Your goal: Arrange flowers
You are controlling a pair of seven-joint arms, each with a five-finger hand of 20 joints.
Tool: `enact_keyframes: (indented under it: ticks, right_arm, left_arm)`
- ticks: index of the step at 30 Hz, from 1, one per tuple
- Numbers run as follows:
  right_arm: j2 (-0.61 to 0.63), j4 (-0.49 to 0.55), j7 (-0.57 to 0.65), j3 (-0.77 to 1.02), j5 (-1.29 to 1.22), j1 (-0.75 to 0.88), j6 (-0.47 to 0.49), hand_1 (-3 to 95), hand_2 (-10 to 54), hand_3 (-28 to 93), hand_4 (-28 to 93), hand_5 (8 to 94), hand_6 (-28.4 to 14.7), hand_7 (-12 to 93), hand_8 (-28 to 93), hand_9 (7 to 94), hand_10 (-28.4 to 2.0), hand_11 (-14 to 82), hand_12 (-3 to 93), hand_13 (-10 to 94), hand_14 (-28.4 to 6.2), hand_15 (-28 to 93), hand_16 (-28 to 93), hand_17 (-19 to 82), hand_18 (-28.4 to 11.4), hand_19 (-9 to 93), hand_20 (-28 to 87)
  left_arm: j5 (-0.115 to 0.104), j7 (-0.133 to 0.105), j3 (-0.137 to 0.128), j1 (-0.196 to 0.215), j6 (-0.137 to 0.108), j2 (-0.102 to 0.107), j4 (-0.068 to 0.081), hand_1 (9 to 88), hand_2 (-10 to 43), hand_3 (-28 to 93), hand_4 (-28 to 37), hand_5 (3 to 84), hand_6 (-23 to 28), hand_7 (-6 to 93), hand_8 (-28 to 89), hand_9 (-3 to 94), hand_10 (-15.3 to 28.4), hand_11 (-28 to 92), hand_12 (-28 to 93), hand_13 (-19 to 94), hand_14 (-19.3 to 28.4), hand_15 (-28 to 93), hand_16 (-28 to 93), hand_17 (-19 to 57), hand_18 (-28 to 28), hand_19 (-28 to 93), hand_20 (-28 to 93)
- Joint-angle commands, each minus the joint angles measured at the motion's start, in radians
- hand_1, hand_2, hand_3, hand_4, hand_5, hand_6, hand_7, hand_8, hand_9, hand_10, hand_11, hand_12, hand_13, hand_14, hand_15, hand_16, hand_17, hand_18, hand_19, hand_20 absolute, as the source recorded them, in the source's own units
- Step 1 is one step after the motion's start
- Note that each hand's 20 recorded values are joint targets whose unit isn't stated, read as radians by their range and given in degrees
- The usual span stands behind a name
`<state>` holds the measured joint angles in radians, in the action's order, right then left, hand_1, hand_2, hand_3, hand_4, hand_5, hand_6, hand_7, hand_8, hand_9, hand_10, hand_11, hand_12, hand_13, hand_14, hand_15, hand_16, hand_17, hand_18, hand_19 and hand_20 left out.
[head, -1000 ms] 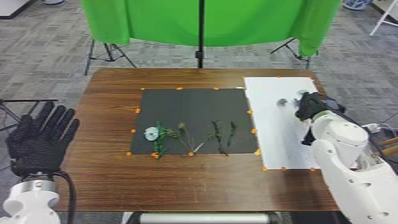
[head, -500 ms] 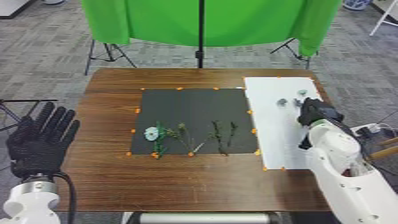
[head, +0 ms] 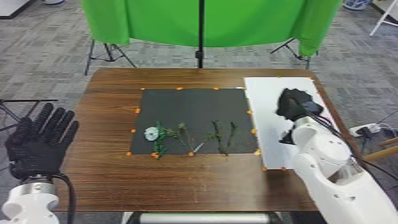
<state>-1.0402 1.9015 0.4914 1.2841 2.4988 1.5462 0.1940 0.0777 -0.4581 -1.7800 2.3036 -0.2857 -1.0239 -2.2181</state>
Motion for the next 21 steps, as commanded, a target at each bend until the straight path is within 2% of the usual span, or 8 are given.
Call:
enact_keyframes:
  ticks: [1,5,9,11,14,16,18,21]
  right_arm:
    - [-0.248,-0.095,-0.171,-0.238,0.022,-0.273,-0.046,59.6,-9.1,74,-28,73.4,-2.1,31,3,82.0,-12.6,10.2,40.6,68,-9.0,44,39,33,-21.3,85,43]
    - [-0.425,-0.280,-0.282,-0.329,0.101,-0.347,-0.039,59.5,-9.3,74,-28,73.5,-2.1,31,3,82.1,-12.5,10.2,40.5,68,-9.0,44,39,33,-21.2,85,43]
    - [-0.531,-0.402,-0.364,-0.358,0.217,-0.363,-0.008,59.4,-9.3,74,-28,73.6,-1.9,31,3,82.2,-12.3,10.1,40.4,68,-8.5,43,39,33,-21.1,85,43]
    - [-0.573,-0.438,-0.397,-0.352,0.278,-0.356,0.010,59.3,-9.4,74,-28,73.6,-1.7,31,2,82.2,-12.3,9.9,40.2,68,-8.5,43,39,33,-21.0,85,43]
    - [-0.628,-0.491,-0.419,-0.336,0.349,-0.339,-0.001,59.1,-9.4,74,-28,73.5,-1.6,32,2,82.1,-12.2,9.7,39.9,68,-8.6,43,39,33,-21.0,85,43]
    - [-0.657,-0.532,-0.419,-0.319,0.394,-0.336,-0.019,58.8,-9.5,74,-28,73.4,-1.5,32,2,82.1,-12.0,9.7,39.8,68,-8.6,43,39,33,-20.9,85,43]
    - [-0.686,-0.550,-0.422,-0.293,0.430,-0.315,-0.008,58.6,-9.5,73,-28,73.3,-1.5,32,1,82.0,-11.9,9.7,39.9,68,-8.7,43,39,33,-21.0,84,43]
    - [-0.692,-0.546,-0.403,-0.289,0.441,-0.292,-0.004,58.4,-9.5,73,-28,73.0,-1.3,32,1,81.7,-11.9,9.3,39.5,68,-8.6,42,39,33,-21.0,84,43]
  left_arm:
    - [-0.004,-0.006,0.004,0.023,-0.016,-0.007,-0.004,24.2,15.9,79,-28.3,45.4,8.1,11.0,-9,39.8,14.0,18,10,33,12.9,22,-3,-4.4,12.7,32,13]
    - [-0.007,-0.009,0.022,0.015,-0.019,-0.003,-0.004,24.2,15.8,79,-28.3,45.3,8.1,10.9,-9,39.8,14.0,18,10,33,12.8,22,-3,-4.4,12.7,32,13]
    - [-0.004,-0.015,0.045,-0.013,-0.021,0.021,0.001,24.1,15.9,79,-28.3,45.3,8.1,11.0,-9,39.8,13.9,18,10,33,12.8,22,-3,-4.4,12.7,32,13]
    - [-0.004,-0.018,0.050,-0.019,-0.024,0.030,0.001,24.1,15.9,79,-28.3,45.3,8.1,11.0,-9,39.8,13.9,18,10,33,12.8,22,-3,-4.4,12.7,32,13]
    - [-0.006,-0.008,0.061,-0.045,-0.032,0.039,0.010,24.1,15.9,79,-28.3,45.3,8.1,11.1,-9,39.8,14.0,18,10,33,12.9,22,-3,-4.4,12.7,32,13]
    - [-0.003,0.006,0.074,-0.077,-0.030,0.044,0.025,24.2,15.9,79,-28.3,45.4,8.1,11.1,-9,39.8,13.9,18,10,33,12.9,22,-3,-4.4,12.7,32,13]
    - [-0.007,0.010,0.076,-0.077,-0.035,0.043,0.023,24.1,15.9,79,-28.3,45.4,8.1,11.1,-9,39.8,13.9,18,10,33,12.9,22,-3,-4.4,12.7,32,13]
    - [-0.008,0.004,0.077,-0.068,-0.033,0.054,0.017,24.1,15.8,79,-28.3,45.4,8.1,11.1,-9,39.8,14.0,18,10,33,12.9,22,-3,-4.4,12.7,31,13]
